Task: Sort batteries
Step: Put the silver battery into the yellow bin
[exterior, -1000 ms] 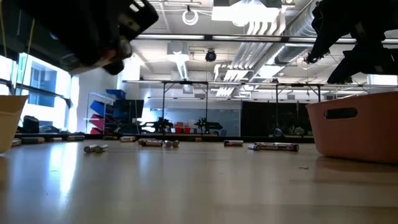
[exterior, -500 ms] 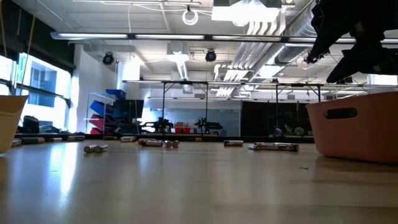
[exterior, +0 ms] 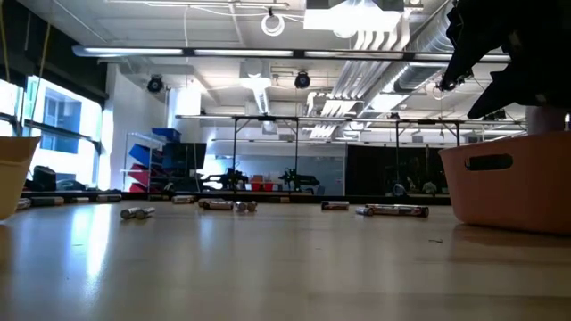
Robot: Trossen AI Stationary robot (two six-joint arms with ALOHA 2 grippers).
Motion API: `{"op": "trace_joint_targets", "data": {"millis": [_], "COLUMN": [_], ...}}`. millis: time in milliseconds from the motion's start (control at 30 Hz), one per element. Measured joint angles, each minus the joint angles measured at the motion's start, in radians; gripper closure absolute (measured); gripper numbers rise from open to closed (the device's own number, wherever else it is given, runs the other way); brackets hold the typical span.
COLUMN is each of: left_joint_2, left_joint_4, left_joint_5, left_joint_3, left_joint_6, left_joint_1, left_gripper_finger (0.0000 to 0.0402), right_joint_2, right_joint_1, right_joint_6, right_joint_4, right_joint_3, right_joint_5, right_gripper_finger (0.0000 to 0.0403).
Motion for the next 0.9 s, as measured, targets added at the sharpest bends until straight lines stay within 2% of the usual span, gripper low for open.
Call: {"op": "trace_joint_targets", "data": {"millis": [100, 300, 433, 567, 633, 733, 900], "left_joint_2": [0.000, -0.007, -0.072, -0.181, -0.233, -0.298, -0.349], "left_joint_4": [0.008, 0.030, 0.030, 0.030, 0.031, 0.056, 0.155], "left_joint_5": [-0.010, -0.012, -0.077, -0.185, -0.247, -0.306, -0.352], "left_joint_3": [-0.034, -0.042, 0.001, 0.035, 0.042, 0.046, 0.046], "left_joint_6": [0.033, 0.127, 0.157, 0.154, 0.141, 0.149, 0.238], "left_joint_1": [0.035, 0.109, 0.127, 0.144, 0.165, 0.223, 0.380], "left_gripper_finger": [0.0193, 0.0197, 0.0204, 0.0209, 0.0211, 0.0211, 0.0211], "right_joint_2": [0.000, 0.000, 0.002, 0.006, 0.005, 0.005, 0.006], "right_joint_1": [0.000, -0.001, -0.035, -0.115, -0.176, -0.289, -0.500], "right_joint_6": [0.027, 0.077, 0.102, -0.016, -0.066, -0.185, -0.504], "right_joint_4": [0.000, 0.013, 0.112, 0.233, 0.263, 0.246, 0.206], "right_joint_3": [0.000, 0.000, 0.000, 0.000, 0.000, 0.000, 0.000], "right_joint_5": [0.020, 0.034, 0.033, 0.019, -0.018, -0.134, -0.351], "right_gripper_finger": [0.0171, 0.0171, 0.0171, 0.0171, 0.0171, 0.0171, 0.0171]}}
